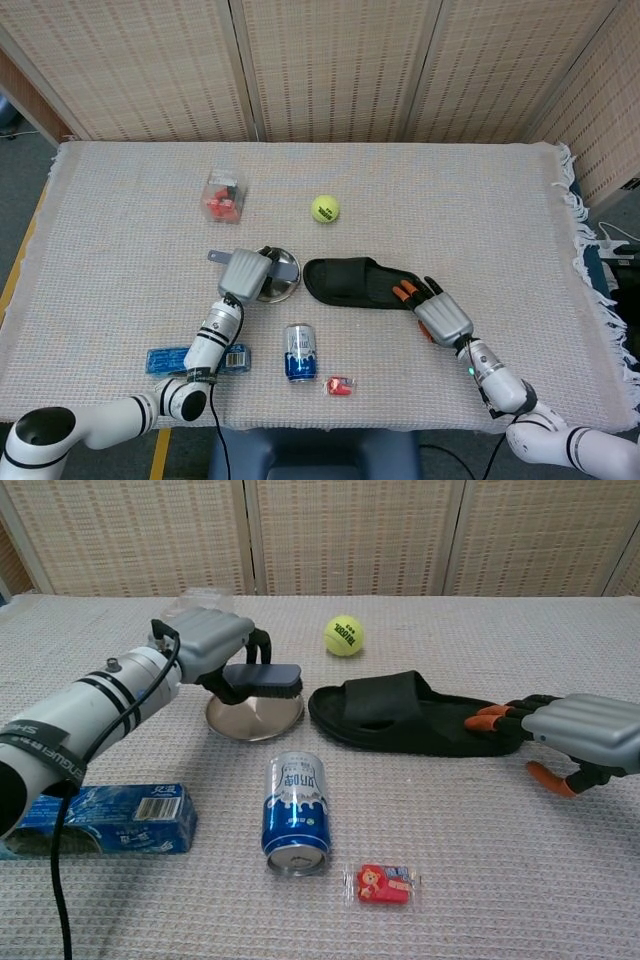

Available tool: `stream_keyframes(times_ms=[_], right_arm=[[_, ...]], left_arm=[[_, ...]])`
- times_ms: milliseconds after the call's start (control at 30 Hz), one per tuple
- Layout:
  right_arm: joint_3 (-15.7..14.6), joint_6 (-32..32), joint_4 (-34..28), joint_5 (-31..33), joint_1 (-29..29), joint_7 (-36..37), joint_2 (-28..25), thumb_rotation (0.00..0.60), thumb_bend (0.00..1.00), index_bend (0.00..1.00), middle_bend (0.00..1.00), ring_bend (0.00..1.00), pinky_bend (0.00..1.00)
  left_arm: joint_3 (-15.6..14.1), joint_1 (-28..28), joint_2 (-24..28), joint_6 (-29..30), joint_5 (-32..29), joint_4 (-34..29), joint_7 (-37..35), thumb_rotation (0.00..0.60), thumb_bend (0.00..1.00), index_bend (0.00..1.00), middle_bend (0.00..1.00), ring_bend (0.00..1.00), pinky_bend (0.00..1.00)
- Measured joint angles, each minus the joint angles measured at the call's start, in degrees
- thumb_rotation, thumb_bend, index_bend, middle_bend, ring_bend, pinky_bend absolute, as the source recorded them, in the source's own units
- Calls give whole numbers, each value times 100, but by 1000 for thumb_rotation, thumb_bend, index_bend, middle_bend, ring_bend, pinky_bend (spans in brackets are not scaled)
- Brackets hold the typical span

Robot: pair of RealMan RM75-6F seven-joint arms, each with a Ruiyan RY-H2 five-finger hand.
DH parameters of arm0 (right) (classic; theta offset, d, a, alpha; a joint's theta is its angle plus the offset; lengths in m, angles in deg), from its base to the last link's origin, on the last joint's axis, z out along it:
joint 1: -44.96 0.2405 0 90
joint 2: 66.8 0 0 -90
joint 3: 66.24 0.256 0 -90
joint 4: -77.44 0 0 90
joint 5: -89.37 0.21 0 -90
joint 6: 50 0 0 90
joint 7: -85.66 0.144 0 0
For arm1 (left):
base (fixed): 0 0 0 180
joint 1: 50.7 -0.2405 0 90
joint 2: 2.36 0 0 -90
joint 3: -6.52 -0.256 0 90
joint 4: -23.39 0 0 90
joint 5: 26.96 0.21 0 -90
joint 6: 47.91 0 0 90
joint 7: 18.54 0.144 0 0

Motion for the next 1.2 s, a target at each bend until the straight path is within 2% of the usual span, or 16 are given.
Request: stream_keyframes(times_ms=[233, 533, 867, 1200], right_arm=[[-47, -51, -31, 166, 89, -183, 84, 600, 612, 0, 0, 0, 0], [-106, -46, -159, 330, 150, -378, 74, 600, 612, 0, 0, 0, 0], [-193, -34, -232, 486, 183, -449, 0, 600, 612, 0, 0, 0, 0], [-265, -29, -194, 511, 216, -432, -27, 600, 612, 0, 0, 0, 0]], left_arm=[[122, 287, -523, 180, -93, 99, 253, 600, 434, 490, 562, 670, 971], [108, 520, -1023, 430, 21, 247, 484, 600, 437, 489, 561, 670, 971], [-85, 663, -1462, 526, 300, 1085, 596, 600, 436, 492, 563, 670, 971], [-3, 679, -1621, 458, 297, 1834, 528, 600, 435, 497, 569, 670, 971]])
